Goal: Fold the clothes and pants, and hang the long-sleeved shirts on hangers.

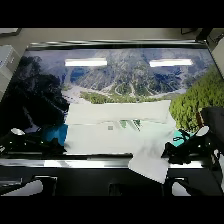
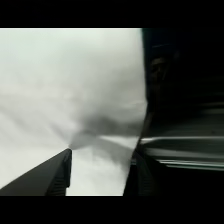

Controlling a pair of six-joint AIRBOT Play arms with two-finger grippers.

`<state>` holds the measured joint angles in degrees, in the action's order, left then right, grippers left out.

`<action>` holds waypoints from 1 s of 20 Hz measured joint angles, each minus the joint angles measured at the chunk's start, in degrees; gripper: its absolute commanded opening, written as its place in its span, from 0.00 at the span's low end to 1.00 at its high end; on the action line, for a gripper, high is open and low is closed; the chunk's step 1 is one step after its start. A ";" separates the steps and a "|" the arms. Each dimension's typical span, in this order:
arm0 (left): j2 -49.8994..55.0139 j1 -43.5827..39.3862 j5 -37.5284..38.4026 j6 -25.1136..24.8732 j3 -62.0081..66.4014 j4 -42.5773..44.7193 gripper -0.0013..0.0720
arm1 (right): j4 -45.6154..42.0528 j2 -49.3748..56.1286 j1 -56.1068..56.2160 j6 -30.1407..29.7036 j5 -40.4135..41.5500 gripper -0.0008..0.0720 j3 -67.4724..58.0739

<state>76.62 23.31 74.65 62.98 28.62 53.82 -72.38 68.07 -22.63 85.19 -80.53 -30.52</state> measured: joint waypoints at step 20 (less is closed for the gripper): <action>18.67 -9.77 3.32 12.28 47.17 -0.87 0.05 | 7.52 22.67 8.07 4.11 3.50 0.06 -46.34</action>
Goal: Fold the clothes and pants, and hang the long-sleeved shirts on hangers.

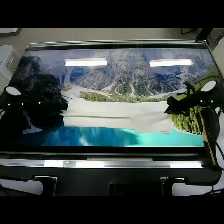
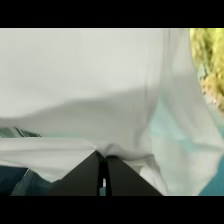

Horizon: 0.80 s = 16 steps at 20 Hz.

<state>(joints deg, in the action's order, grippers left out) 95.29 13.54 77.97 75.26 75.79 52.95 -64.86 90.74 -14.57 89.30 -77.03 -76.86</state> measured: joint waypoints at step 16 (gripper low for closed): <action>17.99 2.91 13.66 6.40 26.51 -4.33 0.93 | 8.44 11.08 -8.57 1.22 1.03 0.99 -12.09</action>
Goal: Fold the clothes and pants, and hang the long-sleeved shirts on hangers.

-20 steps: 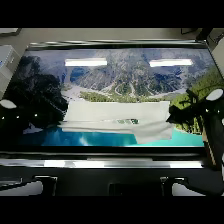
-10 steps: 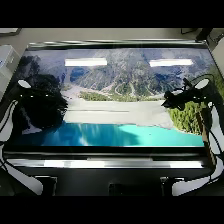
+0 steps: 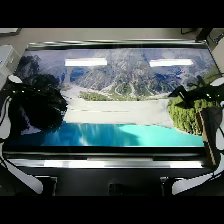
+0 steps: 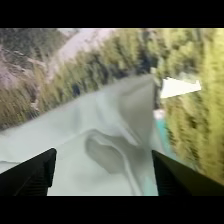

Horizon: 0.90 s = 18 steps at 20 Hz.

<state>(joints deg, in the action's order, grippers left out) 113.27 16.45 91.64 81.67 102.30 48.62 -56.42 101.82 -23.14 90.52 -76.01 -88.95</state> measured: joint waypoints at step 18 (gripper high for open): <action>-16.98 -15.82 -3.52 2.32 0.76 -0.46 0.05 | 9.46 0.00 5.49 -10.91 -3.76 0.06 7.58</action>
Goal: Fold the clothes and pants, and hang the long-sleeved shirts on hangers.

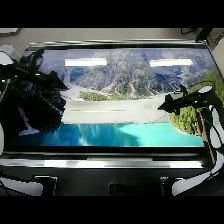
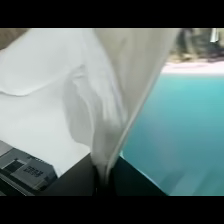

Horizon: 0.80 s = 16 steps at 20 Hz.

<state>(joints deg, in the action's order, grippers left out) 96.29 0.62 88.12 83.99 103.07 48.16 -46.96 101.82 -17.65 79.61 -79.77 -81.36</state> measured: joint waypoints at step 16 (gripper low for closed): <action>20.57 -42.93 -44.74 5.60 -11.23 -23.74 0.05 | 0.28 -34.45 14.67 18.05 -5.75 0.06 -0.39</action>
<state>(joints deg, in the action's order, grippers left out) 116.86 -42.30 43.38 89.58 91.83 24.43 -46.68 67.37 -2.98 97.67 -85.52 -81.76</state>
